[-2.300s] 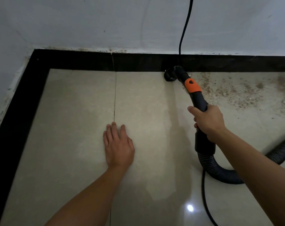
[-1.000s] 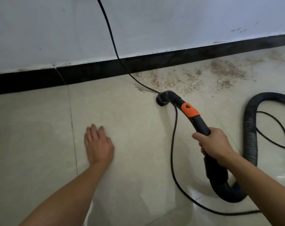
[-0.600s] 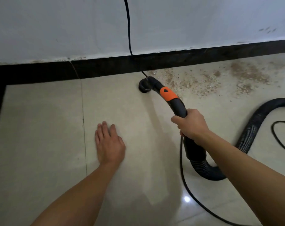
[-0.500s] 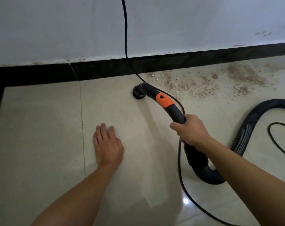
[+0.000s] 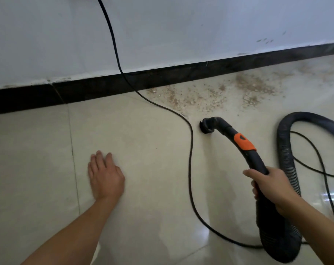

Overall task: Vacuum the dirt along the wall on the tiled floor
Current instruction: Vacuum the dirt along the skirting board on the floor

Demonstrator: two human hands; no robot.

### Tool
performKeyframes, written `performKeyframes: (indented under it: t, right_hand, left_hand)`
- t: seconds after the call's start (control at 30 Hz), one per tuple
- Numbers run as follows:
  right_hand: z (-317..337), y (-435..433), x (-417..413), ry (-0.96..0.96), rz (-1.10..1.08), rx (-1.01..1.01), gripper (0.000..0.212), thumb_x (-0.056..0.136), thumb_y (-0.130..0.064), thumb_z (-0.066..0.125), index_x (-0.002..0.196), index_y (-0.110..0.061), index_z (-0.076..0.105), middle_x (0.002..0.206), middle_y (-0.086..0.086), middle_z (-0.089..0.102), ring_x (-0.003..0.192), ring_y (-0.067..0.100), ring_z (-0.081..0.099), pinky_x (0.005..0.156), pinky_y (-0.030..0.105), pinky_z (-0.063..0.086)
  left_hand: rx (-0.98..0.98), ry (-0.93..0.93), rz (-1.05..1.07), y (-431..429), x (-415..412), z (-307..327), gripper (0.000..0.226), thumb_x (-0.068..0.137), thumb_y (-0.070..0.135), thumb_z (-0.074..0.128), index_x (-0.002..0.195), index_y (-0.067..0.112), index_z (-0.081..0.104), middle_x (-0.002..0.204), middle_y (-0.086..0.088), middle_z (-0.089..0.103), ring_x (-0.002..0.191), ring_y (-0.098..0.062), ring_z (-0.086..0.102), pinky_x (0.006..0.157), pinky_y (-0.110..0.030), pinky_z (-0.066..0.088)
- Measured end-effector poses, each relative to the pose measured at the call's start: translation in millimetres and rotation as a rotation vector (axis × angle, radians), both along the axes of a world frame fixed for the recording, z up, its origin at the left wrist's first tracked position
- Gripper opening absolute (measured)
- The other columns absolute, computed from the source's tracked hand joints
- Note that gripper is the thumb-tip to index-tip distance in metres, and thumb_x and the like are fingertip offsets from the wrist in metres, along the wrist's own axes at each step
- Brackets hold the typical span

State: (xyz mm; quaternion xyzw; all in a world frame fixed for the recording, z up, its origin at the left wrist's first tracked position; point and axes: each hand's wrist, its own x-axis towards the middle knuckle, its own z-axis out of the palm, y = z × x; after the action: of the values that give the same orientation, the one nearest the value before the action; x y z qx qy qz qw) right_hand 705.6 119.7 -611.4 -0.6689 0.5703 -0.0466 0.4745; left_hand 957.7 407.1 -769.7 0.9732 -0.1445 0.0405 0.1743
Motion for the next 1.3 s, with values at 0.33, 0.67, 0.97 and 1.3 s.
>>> performKeyframes:
  t: [0.33, 0.67, 0.97, 1.3]
  right_hand:
    - [-26, 6, 74, -0.023, 0.084, -0.052, 0.021, 0.077, -0.025, 0.070, 0.084, -0.008, 0.060, 0.059, 0.008, 0.059, 0.046, 0.024, 0.055, 0.053, 0.035, 0.048]
    - [-21, 4, 135, -0.057, 0.144, 0.041, 0.021, 0.084, -0.019, 0.071, 0.094, -0.004, 0.060, 0.065, 0.011, 0.055, 0.049, 0.023, 0.051, 0.052, 0.033, 0.046]
    - [-23, 13, 206, -0.125, 0.133, 0.078, 0.014, 0.084, -0.013, 0.069, 0.087, -0.004, 0.059, 0.062, 0.010, 0.052, 0.047, 0.022, 0.048, 0.054, 0.035, 0.046]
    - [-35, 34, 238, -0.173, 0.104, 0.160, 0.020, 0.084, -0.015, 0.069, 0.096, -0.003, 0.059, 0.066, 0.011, 0.052, 0.048, 0.023, 0.049, 0.057, 0.036, 0.045]
  left_hand:
    - [0.001, 0.003, 0.004, 0, 0, -2, 0.052, 0.082, 0.020, 0.036, 0.123, -0.003, 0.057, 0.135, -0.032, 0.047, 0.127, -0.048, 0.041, 0.107, -0.055, 0.032]
    - [0.044, 0.023, 0.012, -2, 1, -3, 0.051, 0.082, 0.020, 0.040, 0.125, -0.002, 0.056, 0.137, -0.030, 0.047, 0.129, -0.046, 0.040, 0.109, -0.054, 0.031]
    - [0.074, 0.029, 0.018, -2, 1, -1, 0.052, 0.083, 0.021, 0.035, 0.126, 0.000, 0.057, 0.139, -0.028, 0.047, 0.131, -0.044, 0.039, 0.109, -0.053, 0.032]
    - [0.088, 0.029, 0.023, -3, 1, 1, 0.052, 0.085, 0.021, 0.033, 0.126, 0.000, 0.057, 0.139, -0.028, 0.047, 0.132, -0.044, 0.039, 0.110, -0.052, 0.032]
